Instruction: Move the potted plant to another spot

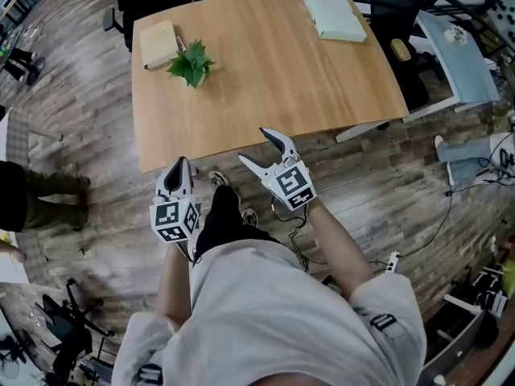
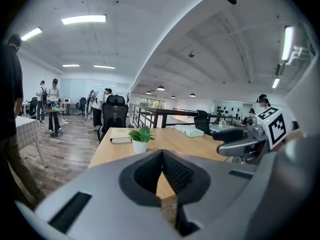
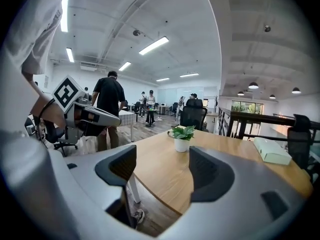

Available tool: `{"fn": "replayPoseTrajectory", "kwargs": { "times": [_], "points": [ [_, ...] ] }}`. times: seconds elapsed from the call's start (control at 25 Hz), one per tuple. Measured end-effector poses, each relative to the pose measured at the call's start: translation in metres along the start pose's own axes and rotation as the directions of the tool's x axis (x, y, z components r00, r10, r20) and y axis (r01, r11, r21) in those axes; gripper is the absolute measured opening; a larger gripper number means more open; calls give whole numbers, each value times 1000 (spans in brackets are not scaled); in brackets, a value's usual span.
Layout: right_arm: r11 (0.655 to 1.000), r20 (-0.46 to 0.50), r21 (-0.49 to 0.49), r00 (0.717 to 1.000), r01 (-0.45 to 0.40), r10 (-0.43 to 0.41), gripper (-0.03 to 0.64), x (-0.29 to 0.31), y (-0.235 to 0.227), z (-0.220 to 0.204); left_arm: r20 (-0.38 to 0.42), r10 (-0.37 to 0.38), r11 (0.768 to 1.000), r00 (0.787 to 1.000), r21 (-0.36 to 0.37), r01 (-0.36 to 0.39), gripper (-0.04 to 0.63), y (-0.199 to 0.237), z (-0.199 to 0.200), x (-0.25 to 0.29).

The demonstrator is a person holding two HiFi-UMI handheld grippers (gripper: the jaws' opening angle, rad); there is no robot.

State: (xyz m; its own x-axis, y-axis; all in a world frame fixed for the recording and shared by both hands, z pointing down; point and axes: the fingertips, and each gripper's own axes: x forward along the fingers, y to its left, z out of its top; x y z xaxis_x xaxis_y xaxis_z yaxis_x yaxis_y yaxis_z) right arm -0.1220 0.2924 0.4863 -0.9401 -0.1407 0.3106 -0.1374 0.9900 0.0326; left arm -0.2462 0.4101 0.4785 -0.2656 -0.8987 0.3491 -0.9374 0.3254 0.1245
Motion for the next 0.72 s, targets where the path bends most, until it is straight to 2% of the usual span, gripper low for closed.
{"fn": "replayPoseTrajectory", "kwargs": {
  "times": [0.24, 0.36, 0.52, 0.72],
  "points": [
    [1000, -35, 15, 999, 10, -10, 336, 41, -35, -1, -17, -25, 1000, 1000, -17, 24, 12, 26, 7, 53],
    [1000, -87, 22, 996, 7, -5, 337, 65, -50, -11, -46, -52, 999, 998, -16, 52, 12, 42, 8, 81],
    [998, -119, 65, 993, -6, 14, 337, 97, -65, -14, -97, -88, 996, 991, -14, 87, 12, 66, 8, 115],
    [996, -159, 87, 987, 18, -4, 337, 120, -82, -18, -128, -153, 988, 980, -43, 149, 12, 85, 13, 150]
  ]
}}
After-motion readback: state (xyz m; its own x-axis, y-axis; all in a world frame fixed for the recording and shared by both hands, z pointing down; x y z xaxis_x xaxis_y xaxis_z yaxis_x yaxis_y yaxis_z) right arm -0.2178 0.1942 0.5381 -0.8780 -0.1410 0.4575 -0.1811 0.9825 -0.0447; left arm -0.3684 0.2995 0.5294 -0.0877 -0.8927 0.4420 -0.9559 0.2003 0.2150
